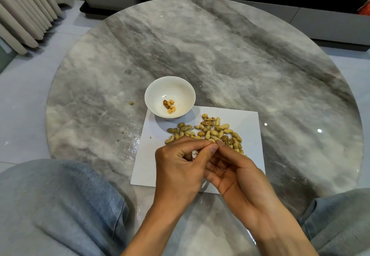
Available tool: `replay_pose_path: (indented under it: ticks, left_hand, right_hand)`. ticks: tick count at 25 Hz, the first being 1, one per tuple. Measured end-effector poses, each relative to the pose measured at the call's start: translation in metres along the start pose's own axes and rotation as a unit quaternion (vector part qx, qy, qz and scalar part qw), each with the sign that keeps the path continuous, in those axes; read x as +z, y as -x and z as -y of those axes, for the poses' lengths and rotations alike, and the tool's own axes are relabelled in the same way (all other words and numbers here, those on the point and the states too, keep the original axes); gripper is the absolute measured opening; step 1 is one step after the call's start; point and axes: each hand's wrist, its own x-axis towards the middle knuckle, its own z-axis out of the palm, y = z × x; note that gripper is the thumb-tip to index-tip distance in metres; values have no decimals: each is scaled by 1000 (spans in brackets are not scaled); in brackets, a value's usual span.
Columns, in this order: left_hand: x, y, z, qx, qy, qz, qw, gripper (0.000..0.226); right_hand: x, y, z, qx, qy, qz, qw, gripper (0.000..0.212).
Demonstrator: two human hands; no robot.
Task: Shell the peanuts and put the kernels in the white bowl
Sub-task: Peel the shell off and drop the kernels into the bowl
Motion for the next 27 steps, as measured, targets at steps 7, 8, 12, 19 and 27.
replay_pose_path:
  ticks: [7,8,12,19,27]
  left_hand:
    - [0,2,3,40,-72,7,997,16]
    - [0,1,2,35,-65,6,997,17]
    - [-1,0,-3,3,-48,20,999,19]
    - [-3,-3,-2,-137,35,19,990,20]
    - [-4,-5,-4,-320,88,30,943,11]
  right_hand:
    - [-2,-1,5,1,-9,-33,999,15]
    - [-2,-1,5,0,-4,-39,999,14]
    - [-7,-2,6,-21,20,-43,999,15]
    - [-5,-5,8,4,-20,-48,999,15]
    - [-7,-5,4,-5,-12,-104,994,24]
